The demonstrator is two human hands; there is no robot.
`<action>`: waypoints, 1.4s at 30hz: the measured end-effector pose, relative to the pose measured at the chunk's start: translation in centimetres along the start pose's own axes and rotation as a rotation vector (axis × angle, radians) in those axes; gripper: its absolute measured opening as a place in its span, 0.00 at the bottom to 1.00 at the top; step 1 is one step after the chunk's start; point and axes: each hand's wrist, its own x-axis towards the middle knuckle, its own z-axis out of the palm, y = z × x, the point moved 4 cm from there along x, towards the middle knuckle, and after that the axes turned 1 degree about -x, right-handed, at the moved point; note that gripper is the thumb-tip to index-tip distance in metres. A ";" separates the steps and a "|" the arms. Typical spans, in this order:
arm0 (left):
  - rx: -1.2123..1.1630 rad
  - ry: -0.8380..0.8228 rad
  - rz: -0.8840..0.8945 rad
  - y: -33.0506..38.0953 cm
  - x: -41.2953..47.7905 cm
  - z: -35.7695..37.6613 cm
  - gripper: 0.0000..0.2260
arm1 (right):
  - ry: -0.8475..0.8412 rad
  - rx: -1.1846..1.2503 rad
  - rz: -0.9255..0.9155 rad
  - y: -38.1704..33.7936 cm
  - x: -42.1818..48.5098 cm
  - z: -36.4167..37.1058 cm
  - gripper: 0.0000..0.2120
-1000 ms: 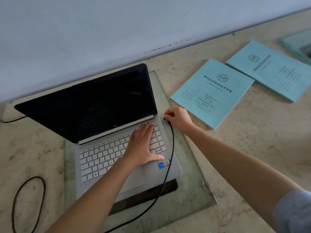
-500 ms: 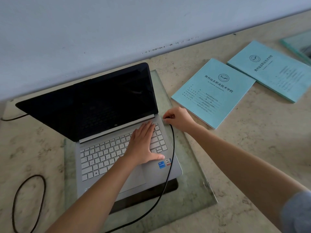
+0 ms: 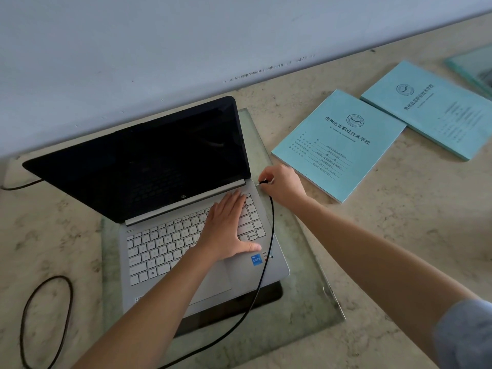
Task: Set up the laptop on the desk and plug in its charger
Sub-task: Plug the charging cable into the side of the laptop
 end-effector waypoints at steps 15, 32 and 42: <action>0.006 -0.011 -0.005 0.0 -0.1 0.0 0.55 | -0.064 0.012 -0.081 0.6 -0.3 -0.1 0.05; 0.006 -0.001 -0.005 -0.1 0.0 0.2 0.55 | -0.013 0.042 0.022 0.0 -0.1 0.1 0.06; 0.009 -0.010 -0.025 0.0 0.2 0.0 0.56 | -0.036 0.024 -0.021 -0.2 -0.4 0.1 0.05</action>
